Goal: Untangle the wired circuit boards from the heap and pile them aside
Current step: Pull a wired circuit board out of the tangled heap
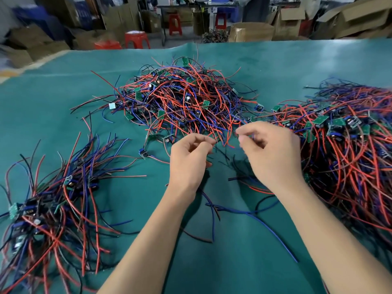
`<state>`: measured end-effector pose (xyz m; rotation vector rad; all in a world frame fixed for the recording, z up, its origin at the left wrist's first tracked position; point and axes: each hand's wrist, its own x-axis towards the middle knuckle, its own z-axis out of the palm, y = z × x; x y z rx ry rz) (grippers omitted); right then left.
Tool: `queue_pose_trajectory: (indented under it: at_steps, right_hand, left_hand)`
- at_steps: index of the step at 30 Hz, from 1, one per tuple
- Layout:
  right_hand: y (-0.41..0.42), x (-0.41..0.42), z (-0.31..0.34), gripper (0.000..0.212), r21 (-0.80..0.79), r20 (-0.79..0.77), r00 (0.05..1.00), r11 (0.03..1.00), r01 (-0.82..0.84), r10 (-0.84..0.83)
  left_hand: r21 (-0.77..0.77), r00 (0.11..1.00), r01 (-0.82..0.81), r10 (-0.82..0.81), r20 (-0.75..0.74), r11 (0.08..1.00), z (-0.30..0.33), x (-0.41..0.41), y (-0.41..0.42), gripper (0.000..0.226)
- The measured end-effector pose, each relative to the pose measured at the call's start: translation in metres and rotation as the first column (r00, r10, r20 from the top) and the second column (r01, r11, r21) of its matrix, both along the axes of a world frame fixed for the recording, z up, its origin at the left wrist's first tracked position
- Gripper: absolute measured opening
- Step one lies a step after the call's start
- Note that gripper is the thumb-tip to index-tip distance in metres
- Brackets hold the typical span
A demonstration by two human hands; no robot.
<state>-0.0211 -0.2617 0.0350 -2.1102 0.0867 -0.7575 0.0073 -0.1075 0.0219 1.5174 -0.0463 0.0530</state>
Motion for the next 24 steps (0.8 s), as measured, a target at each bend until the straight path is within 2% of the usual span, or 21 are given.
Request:
queue_pose_trajectory:
  at_steps: [3, 5, 6, 8, 10, 11, 13, 15, 17, 20, 24]
  right_hand:
    - [-0.001, 0.002, 0.004, 0.03, 0.378, -0.017, 0.996, 0.923, -0.073, 0.086]
    - [0.0, 0.003, 0.003, 0.037, 0.411, -0.084, 0.991, 0.91, -0.06, 0.103]
    - [0.0, 0.003, 0.001, 0.04, 0.345, -0.128, 0.988, 0.938, -0.035, 0.083]
    - [0.0, 0.001, -0.002, 0.039, 0.036, -0.223, 0.975, 0.999, -0.013, 0.021]
    - [0.0, -0.002, -0.004, 0.041, -0.225, -0.302, 0.953, 0.973, -0.053, -0.017]
    - [0.002, -0.004, -0.003, 0.043, -0.268, -0.335, 0.942, 0.961, -0.075, -0.019]
    - [0.004, -0.004, 0.0, 0.044, -0.309, -0.382, 0.924, 0.946, -0.097, -0.03]
    - [0.003, -0.004, 0.001, 0.044, -0.337, -0.413, 0.91, 0.934, -0.119, -0.033]
    - [0.003, -0.005, 0.002, 0.043, -0.352, -0.425, 0.905, 0.926, -0.139, -0.025]
    - [0.003, -0.005, 0.002, 0.043, -0.336, -0.442, 0.897, 0.929, -0.156, -0.009]
    - [0.003, -0.004, 0.001, 0.041, -0.347, -0.438, 0.899, 0.924, -0.161, -0.008]
  left_hand:
    - [0.08, 0.998, 0.059, -0.061, 0.021, 0.995, 0.0, 0.0, -0.001, 0.016]
    - [0.26, 0.986, 0.1, -0.131, 0.103, 0.96, -0.002, -0.002, -0.003, 0.015]
    - [0.375, 0.975, 0.081, -0.152, 0.163, 0.924, -0.004, -0.003, -0.005, 0.016]
    - [0.536, 0.942, -0.07, -0.121, 0.313, 0.841, -0.004, -0.006, -0.007, 0.021]
    - [0.558, 0.891, -0.297, 0.014, 0.454, 0.775, -0.002, -0.005, -0.002, 0.021]
    - [0.565, 0.863, -0.396, 0.083, 0.499, 0.724, -0.002, -0.002, 0.003, 0.023]
    - [0.675, 0.876, -0.448, 0.134, 0.464, 0.586, -0.007, 0.004, 0.013, 0.03]
    - [0.816, 0.933, -0.351, 0.101, 0.344, 0.46, -0.011, 0.004, 0.013, 0.037]
    - [0.871, 0.95, -0.297, 0.033, 0.31, 0.392, -0.013, 0.001, 0.009, 0.035]
    - [0.884, 0.944, -0.307, -0.002, 0.329, 0.353, -0.014, 0.001, 0.006, 0.03]
    - [0.872, 0.946, -0.297, -0.002, 0.323, 0.389, -0.012, 0.004, 0.009, 0.022]
